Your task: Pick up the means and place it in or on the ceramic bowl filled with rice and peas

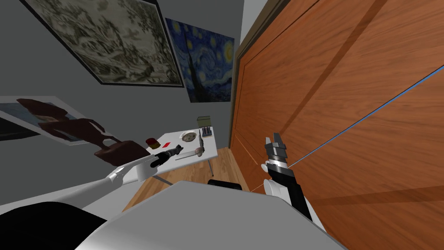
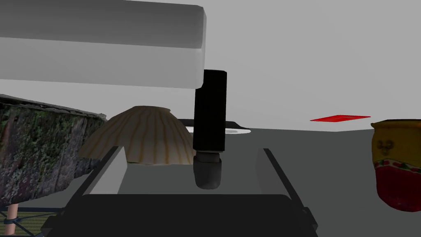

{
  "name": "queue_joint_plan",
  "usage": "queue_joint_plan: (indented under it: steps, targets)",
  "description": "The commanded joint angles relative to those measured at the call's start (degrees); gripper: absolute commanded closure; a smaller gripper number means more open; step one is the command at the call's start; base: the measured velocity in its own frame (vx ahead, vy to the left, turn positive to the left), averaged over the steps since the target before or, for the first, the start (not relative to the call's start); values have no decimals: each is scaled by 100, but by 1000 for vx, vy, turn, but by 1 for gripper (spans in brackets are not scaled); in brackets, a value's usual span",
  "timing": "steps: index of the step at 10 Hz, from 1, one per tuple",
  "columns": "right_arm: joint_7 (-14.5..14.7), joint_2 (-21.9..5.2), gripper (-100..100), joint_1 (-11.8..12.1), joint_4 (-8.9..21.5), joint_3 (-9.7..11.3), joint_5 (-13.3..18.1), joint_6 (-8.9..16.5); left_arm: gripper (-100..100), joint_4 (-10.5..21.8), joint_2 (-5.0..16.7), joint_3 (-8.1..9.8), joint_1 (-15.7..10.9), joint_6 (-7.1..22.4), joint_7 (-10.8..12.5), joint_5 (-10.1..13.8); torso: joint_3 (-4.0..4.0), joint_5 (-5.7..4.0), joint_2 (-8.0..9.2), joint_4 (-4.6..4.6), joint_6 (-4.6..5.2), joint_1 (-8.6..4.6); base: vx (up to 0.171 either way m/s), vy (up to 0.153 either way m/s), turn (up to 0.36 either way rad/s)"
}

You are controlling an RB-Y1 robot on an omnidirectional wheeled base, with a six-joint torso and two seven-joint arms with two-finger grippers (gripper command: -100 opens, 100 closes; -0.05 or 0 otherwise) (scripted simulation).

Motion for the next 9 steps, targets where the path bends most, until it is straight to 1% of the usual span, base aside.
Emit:
queue_joint_plan:
  steps: [1,2,6,7,8,9]
  targets:
    - [0,0,0,0,0,0,0,0,-100,0,0,0,0,0,0,0,0,0,0,0,0,0,23,14,-17]
    - [0,0,0,0,0,0,0,0,100,11,-7,2,0,-12,-4,-4,3,-1,6,1,-2,-3,0,0,0]
    - [0,0,0,0,0,0,0,0,100,9,-5,2,-1,-11,-6,-5,8,-1,14,3,-2,-9,0,0,-3]
    - [0,0,0,0,0,0,0,0,0,9,-5,2,-1,-11,-6,-6,8,-1,15,3,-2,-8,0,0,0]
    - [0,0,0,0,0,0,0,0,100,-153,118,8,34,56,30,43,8,-1,15,3,-2,-8,-29,-15,106]
    - [0,1,0,0,0,0,0,0,100,-79,68,3,10,19,9,25,14,-3,26,5,-9,-14,-18,-12,31]
